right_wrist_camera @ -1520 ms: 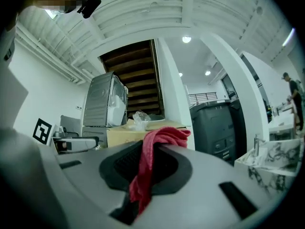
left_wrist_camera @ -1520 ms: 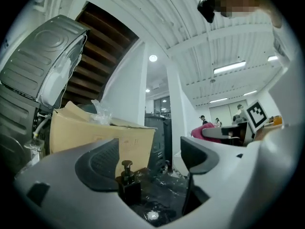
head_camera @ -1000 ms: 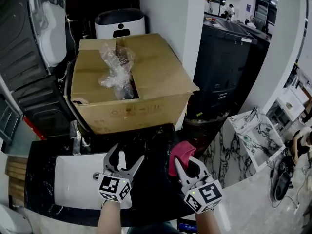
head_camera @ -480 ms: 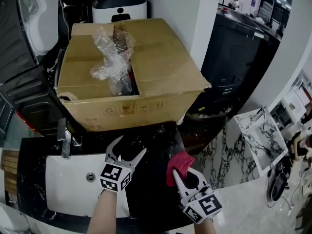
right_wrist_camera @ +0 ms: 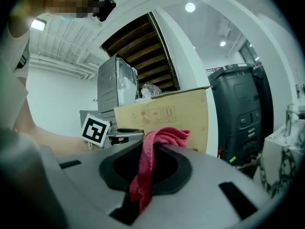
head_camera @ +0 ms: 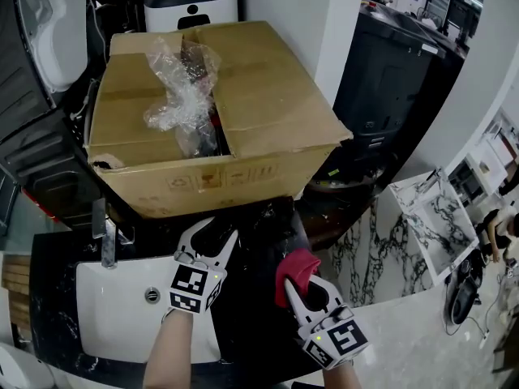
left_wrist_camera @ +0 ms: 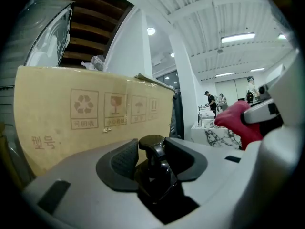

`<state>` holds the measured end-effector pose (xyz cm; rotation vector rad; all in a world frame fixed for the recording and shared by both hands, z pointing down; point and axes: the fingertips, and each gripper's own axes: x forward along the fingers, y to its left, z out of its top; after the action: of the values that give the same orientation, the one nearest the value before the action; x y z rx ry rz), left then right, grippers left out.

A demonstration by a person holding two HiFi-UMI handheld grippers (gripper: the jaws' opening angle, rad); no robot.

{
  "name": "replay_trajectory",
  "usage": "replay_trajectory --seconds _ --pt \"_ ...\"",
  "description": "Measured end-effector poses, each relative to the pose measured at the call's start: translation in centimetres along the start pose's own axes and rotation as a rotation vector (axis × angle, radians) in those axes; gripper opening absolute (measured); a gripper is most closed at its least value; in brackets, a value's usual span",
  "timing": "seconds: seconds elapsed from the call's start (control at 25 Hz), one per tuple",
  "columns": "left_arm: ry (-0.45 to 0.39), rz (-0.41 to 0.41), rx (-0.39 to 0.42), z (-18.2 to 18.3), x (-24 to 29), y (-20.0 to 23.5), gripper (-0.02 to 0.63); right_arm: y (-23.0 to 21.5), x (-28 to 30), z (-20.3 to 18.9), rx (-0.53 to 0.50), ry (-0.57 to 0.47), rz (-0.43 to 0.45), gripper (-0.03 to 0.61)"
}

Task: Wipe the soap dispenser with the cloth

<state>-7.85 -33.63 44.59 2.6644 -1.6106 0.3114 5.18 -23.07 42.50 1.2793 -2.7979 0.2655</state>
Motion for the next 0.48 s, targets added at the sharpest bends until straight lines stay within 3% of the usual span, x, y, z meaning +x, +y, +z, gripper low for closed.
replay_trajectory --seconds 0.12,0.48 --pt "0.0 -0.007 0.006 0.9 0.1 0.1 0.203 0.2 0.1 0.3 -0.007 0.0 -0.004 0.051" --pt "0.153 -0.061 -0.04 0.5 -0.1 -0.5 0.176 1.7 -0.6 2.5 -0.038 -0.02 -0.01 0.051"
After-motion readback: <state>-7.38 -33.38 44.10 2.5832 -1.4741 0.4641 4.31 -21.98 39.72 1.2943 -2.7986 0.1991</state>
